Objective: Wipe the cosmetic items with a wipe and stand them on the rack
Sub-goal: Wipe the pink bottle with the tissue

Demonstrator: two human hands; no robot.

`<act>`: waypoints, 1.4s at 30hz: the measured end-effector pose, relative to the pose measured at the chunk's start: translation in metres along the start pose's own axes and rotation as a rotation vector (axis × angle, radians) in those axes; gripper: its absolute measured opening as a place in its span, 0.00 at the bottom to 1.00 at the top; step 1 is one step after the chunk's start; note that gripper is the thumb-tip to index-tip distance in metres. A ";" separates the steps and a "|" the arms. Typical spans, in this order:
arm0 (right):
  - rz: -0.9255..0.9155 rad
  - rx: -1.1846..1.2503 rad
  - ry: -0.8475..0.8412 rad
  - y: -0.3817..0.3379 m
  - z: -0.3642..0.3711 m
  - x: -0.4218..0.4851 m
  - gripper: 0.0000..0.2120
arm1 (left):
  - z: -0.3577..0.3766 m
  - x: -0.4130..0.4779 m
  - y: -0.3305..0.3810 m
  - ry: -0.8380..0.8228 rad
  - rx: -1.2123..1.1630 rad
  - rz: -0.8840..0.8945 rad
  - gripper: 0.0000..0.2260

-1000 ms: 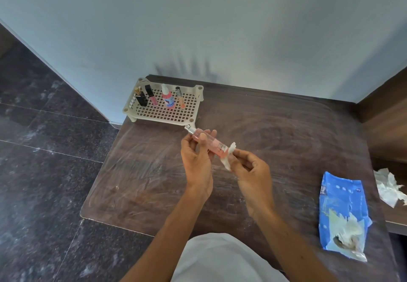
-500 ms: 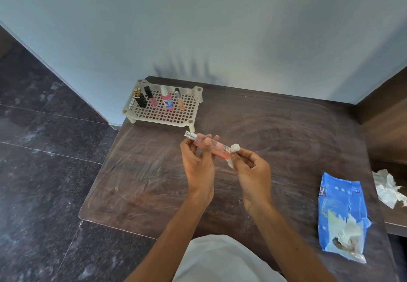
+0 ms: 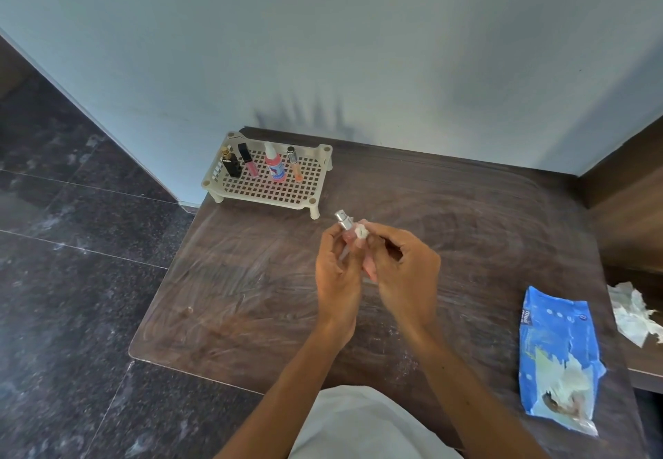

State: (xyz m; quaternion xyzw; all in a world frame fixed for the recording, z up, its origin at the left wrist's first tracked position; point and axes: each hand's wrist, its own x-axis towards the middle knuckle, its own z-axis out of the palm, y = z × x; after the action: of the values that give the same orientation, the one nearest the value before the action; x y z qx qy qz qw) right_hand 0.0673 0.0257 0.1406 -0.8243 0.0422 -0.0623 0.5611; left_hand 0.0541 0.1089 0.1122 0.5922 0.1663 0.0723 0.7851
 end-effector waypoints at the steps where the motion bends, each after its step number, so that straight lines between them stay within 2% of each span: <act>1: -0.012 0.002 -0.014 -0.003 0.000 0.005 0.09 | 0.000 -0.002 -0.001 -0.037 0.003 -0.002 0.11; 4: -0.037 -0.031 -0.095 -0.014 0.001 0.020 0.09 | -0.003 -0.004 -0.002 -0.089 0.008 0.004 0.13; 8: -0.095 -0.089 -0.144 -0.011 -0.004 0.017 0.09 | -0.009 0.001 0.001 -0.074 0.005 0.033 0.14; 10: -0.119 -0.196 -0.179 0.001 -0.007 0.007 0.11 | -0.012 0.004 0.002 -0.043 0.005 0.034 0.14; 14: -0.042 -0.340 -0.233 0.025 -0.008 -0.010 0.10 | -0.018 0.008 -0.001 -0.029 -0.019 0.006 0.15; 18: -0.049 -0.246 -0.207 0.006 -0.005 -0.001 0.09 | -0.020 0.003 -0.008 -0.087 0.066 0.011 0.11; 22: -0.070 -0.171 -0.204 -0.012 0.000 0.015 0.10 | -0.020 0.003 -0.009 -0.092 0.070 0.015 0.13; 26: -0.095 -0.245 -0.252 0.007 0.001 0.006 0.12 | -0.025 0.012 -0.001 -0.082 0.060 0.034 0.13; 31: 0.015 -0.307 -0.258 0.034 0.001 -0.013 0.09 | -0.034 0.015 -0.003 -0.105 0.053 0.002 0.15; 36: -0.016 -0.186 -0.222 0.012 0.009 0.008 0.10 | -0.033 0.010 -0.008 -0.152 0.180 0.056 0.14; 42: -0.096 -0.268 -0.205 0.024 0.020 0.003 0.10 | -0.042 0.025 0.001 -0.151 0.240 0.110 0.15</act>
State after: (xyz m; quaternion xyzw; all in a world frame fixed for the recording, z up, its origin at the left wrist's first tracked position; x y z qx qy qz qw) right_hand 0.0732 0.0353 0.1110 -0.8947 -0.0468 0.0014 0.4441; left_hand 0.0631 0.1550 0.0981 0.6938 0.0816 0.0498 0.7138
